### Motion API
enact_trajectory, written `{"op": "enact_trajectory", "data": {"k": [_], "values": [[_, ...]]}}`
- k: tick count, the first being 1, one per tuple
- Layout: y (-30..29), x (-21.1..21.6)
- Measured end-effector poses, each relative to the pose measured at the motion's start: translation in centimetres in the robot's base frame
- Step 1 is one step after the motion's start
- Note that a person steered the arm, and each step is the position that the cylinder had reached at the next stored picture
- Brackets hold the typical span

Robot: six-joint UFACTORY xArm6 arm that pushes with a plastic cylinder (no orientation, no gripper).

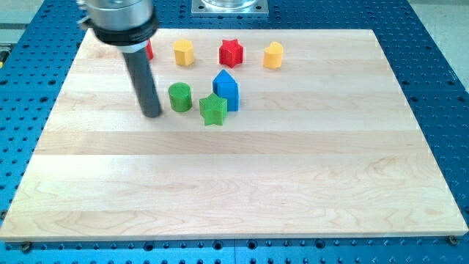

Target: Move the green blocks to the center of the board

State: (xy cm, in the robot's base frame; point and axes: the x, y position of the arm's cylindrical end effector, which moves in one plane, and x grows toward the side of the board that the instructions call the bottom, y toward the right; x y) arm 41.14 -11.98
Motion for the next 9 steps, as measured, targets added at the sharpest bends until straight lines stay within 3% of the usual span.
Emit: {"op": "enact_trajectory", "data": {"k": [4,5,6,9], "values": [[4.2,-0.6],[1.9,-4.2],[3.0,-6.7],[5.7,-5.7]]}}
